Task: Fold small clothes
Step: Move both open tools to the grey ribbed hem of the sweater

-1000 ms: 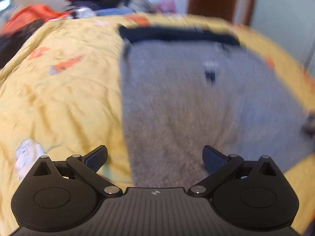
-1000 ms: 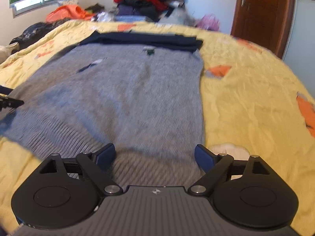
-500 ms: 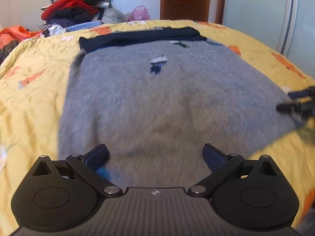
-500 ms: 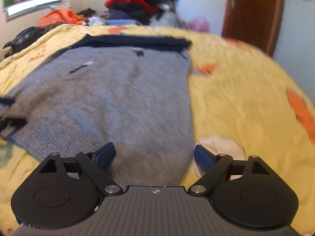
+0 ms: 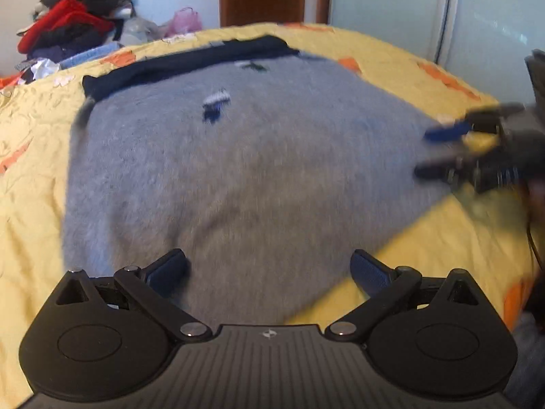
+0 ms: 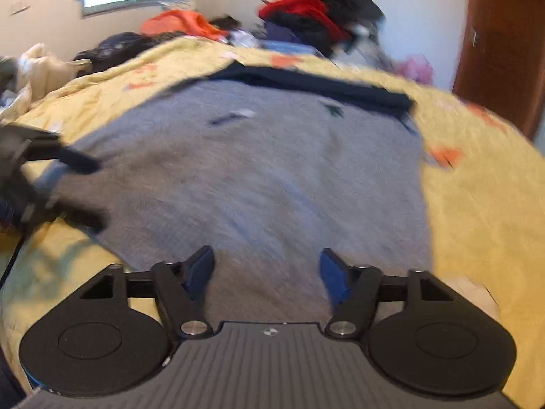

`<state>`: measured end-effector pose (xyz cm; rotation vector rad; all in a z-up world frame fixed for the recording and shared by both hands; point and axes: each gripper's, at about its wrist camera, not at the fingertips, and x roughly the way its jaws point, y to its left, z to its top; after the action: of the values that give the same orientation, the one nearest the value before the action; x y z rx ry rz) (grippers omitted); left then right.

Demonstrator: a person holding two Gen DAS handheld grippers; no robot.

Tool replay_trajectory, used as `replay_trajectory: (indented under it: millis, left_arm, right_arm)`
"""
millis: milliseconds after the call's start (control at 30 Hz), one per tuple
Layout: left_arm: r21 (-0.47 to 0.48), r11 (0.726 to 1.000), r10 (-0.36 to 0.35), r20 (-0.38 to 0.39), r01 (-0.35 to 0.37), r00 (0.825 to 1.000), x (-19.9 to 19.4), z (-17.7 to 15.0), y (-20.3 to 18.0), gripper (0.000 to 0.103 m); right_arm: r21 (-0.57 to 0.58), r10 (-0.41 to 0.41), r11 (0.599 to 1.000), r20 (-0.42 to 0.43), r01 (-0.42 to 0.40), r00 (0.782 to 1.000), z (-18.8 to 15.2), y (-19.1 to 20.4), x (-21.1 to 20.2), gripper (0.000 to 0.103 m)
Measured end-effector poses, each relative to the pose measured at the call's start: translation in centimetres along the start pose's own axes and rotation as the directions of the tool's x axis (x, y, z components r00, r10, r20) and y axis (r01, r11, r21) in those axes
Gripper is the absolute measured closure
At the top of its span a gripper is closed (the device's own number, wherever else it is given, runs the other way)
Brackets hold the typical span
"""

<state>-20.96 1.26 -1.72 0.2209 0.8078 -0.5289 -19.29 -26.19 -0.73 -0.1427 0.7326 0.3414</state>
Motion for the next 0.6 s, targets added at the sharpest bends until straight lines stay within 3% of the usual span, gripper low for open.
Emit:
replay_trajectory:
  millis: [67, 133, 200, 267, 300, 400, 500, 600]
  left_arm:
    - [0.018, 1.000, 0.007, -0.032, -0.006, 0.999, -0.7, -0.3, 0.3, 0.000]
    - [-0.036, 0.999, -0.015, -0.043, 0.014, 0.999, -1.4, 0.2, 1.3, 0.000]
    - [-0.114, 0.993, 0.013, 0.022, -0.010, 1.000, -2.7, 1.0, 2.1, 0.000]
    - [-0.237, 0.970, 0.062, 0.058, -0.046, 0.996, -3.6, 1.4, 3.6, 0.000]
    - [-0.314, 0.949, 0.044, 0.049, -0.027, 0.998, -3.5, 1.3, 4.7, 0.000]
    - [-0.524, 0.848, -0.041, 0.073, 0.074, 0.996, -3.4, -0.5, 8.3, 0.000]
    - [-0.632, 0.759, -0.093, 0.136, 0.159, 0.986, -3.7, -2.3, 10.3, 0.000]
    - [-0.661, 0.724, -0.123, 0.160, 0.199, 0.979, -4.1, -2.7, 11.0, 0.000]
  right_arm:
    - [0.020, -0.002, 1.000, -0.005, 0.002, 1.000, -0.7, -1.9, -0.5, 0.009]
    - [0.027, -0.014, 1.000, -0.012, 0.015, 1.000, -1.0, -2.2, -1.1, 0.009]
    - [0.049, -0.021, 0.999, -0.010, 0.022, 1.000, -0.9, -2.1, -1.8, 0.015]
    - [0.067, -0.071, 0.995, 0.004, 0.070, 0.997, -1.0, -1.9, -2.4, 0.009]
    - [0.059, -0.091, 0.994, 0.017, 0.090, 0.996, -1.2, -1.9, -2.8, 0.005]
    - [0.052, -0.135, 0.990, 0.039, 0.133, 0.990, -2.0, -2.8, -4.2, 0.001]
    - [0.197, -0.026, 0.980, 0.079, 0.010, 0.997, -3.1, -5.4, -5.3, 0.003]
    - [0.341, 0.019, 0.939, 0.071, -0.042, 0.997, -3.5, -7.4, -4.7, 0.003]
